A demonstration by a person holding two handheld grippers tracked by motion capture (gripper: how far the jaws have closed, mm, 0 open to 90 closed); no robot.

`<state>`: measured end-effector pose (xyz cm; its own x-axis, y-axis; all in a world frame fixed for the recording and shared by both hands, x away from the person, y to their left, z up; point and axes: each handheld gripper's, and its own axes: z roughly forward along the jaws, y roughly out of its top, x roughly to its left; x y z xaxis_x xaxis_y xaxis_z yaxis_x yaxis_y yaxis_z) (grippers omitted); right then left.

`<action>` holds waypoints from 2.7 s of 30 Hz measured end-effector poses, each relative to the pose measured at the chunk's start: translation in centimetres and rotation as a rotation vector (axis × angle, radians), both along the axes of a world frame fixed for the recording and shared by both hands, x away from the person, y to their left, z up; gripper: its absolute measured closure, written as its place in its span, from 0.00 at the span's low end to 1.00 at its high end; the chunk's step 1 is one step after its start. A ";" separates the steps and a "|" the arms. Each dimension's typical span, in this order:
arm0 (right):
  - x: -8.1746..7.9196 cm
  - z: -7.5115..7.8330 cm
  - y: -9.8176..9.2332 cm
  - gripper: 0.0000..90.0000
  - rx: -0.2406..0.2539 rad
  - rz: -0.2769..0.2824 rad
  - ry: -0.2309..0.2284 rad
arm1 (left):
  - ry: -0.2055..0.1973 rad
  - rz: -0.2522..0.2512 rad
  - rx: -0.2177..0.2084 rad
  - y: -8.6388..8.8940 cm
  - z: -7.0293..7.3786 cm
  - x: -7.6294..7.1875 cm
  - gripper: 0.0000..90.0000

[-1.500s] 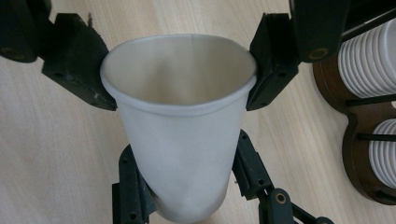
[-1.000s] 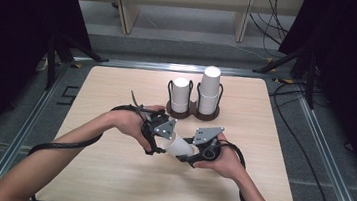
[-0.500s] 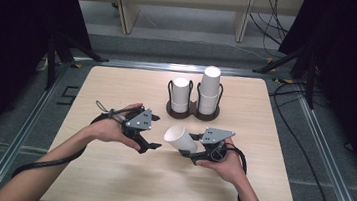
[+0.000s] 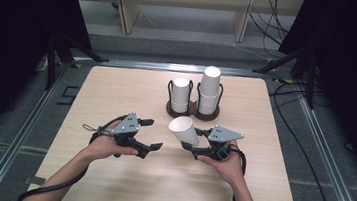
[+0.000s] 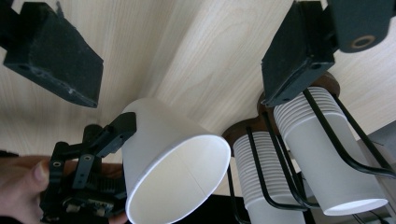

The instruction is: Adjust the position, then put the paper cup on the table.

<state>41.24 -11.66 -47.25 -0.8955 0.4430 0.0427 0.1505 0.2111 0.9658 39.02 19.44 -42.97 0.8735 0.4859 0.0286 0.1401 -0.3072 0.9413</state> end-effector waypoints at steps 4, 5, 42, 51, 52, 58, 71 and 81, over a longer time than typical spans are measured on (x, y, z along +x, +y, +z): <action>0.0 -0.2 0.1 0.39 0.040 -0.004 0.000 | -0.012 0.037 -0.055 0.3 -0.6 -0.4 0.14; 0.0 -0.2 0.1 0.39 0.047 -0.008 -0.010 | -0.012 0.044 -0.065 0.3 -0.7 -0.4 0.14; -0.7 0.2 0.8 0.39 0.077 -0.065 -0.060 | 0.168 0.103 -0.295 -2.8 -0.5 0.8 0.10; -0.9 0.3 0.8 0.39 0.070 -0.052 -0.055 | 0.174 0.089 -0.283 -3.5 -0.5 1.0 0.11; -1.0 0.3 0.9 0.39 0.079 -0.047 -0.032 | 0.180 0.092 -0.276 -3.6 -0.5 0.9 0.11; -0.9 0.4 0.8 0.39 0.074 -0.050 -0.054 | 0.202 0.095 -0.290 -4.1 -0.6 1.3 0.11; -1.0 0.4 0.8 0.39 0.064 -0.045 -0.057 | 0.227 0.070 -0.314 -5.5 -0.5 2.0 0.11; -1.3 0.4 0.9 0.39 0.055 -0.043 -0.017 | 0.226 0.068 -0.310 -6.0 -0.5 2.1 0.13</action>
<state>39.95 -10.75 -46.82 -0.8763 0.4788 0.0528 0.1418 0.1516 0.9782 41.17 13.41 -43.47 0.8066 0.4980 -0.3185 0.3651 0.0041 0.9310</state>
